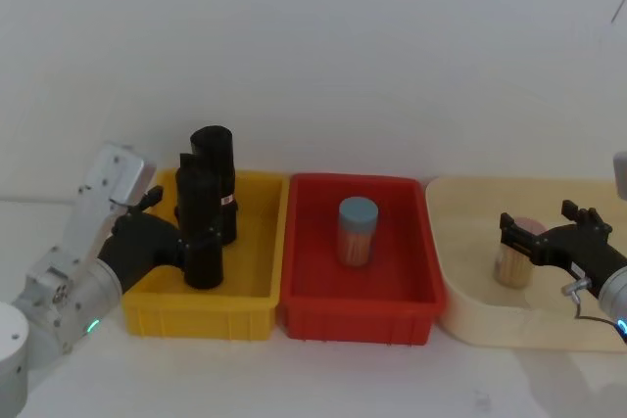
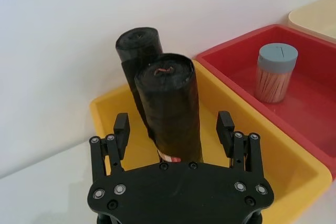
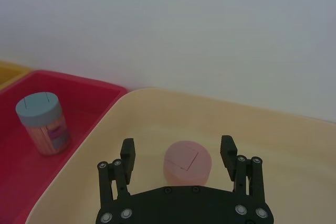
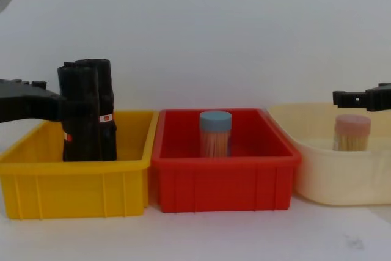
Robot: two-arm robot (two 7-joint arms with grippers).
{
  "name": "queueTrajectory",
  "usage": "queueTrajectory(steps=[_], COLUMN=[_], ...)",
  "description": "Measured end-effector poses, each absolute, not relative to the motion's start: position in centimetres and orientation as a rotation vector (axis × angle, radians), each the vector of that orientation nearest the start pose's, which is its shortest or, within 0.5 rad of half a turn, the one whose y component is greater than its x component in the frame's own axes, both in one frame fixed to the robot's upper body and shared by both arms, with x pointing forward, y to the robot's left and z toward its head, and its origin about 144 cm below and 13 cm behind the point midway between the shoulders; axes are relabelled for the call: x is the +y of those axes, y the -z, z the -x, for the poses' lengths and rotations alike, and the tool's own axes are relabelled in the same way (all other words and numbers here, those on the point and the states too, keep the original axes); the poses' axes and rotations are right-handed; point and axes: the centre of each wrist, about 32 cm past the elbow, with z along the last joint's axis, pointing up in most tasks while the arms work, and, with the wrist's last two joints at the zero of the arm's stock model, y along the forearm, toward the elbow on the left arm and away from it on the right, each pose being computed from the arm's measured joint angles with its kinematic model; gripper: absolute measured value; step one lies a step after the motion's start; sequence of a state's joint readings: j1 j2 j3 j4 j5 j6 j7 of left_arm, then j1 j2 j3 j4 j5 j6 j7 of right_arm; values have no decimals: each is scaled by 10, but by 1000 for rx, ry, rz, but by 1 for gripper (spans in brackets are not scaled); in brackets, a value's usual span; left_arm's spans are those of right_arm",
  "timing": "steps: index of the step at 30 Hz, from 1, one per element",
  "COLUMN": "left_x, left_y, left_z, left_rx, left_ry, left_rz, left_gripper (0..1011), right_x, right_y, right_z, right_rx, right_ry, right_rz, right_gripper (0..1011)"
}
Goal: Pick up the garbage bag with the one hand and transfer it to the other hand.
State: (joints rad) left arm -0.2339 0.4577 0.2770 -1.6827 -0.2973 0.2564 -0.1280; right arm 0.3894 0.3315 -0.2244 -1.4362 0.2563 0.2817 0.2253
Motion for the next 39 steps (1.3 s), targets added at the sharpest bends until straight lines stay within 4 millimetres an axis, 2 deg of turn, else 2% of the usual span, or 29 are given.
queueTrajectory(steps=[10,20,28,30,31,33,36,39], left_x=[260,255,252,252,252,251,251,251], left_y=[-1246,-1246,-1246,-1247,-1247,-1247,-1247,-1247], left_z=[-530,-547,-554,-555,-556,-557,-558,-558], left_rx=[-110,-83,-68,-67,-67,-65,-63,-62], left_ry=[-1143,-1128,-1120,-1119,-1119,-1118,-1117,-1116], left_rz=[-172,-172,-173,-173,-172,-172,-172,-172], left_gripper=[1001,992,817,739,739,640,558,539], right_x=[-271,-271,-271,-271,-271,-271,-271,-271], right_y=[-1238,-1238,-1238,-1238,-1238,-1238,-1238,-1238], right_z=[-555,-555,-555,-555,-555,-555,-555,-555], right_rx=[-23,-23,-23,-23,-23,-23,-23,-23], right_ry=[1206,1206,1206,1206,1206,1206,1206,1206], right_rz=[175,175,175,175,175,175,175,175], right_gripper=[999,1000,1000,1000,1000,999,999,999])
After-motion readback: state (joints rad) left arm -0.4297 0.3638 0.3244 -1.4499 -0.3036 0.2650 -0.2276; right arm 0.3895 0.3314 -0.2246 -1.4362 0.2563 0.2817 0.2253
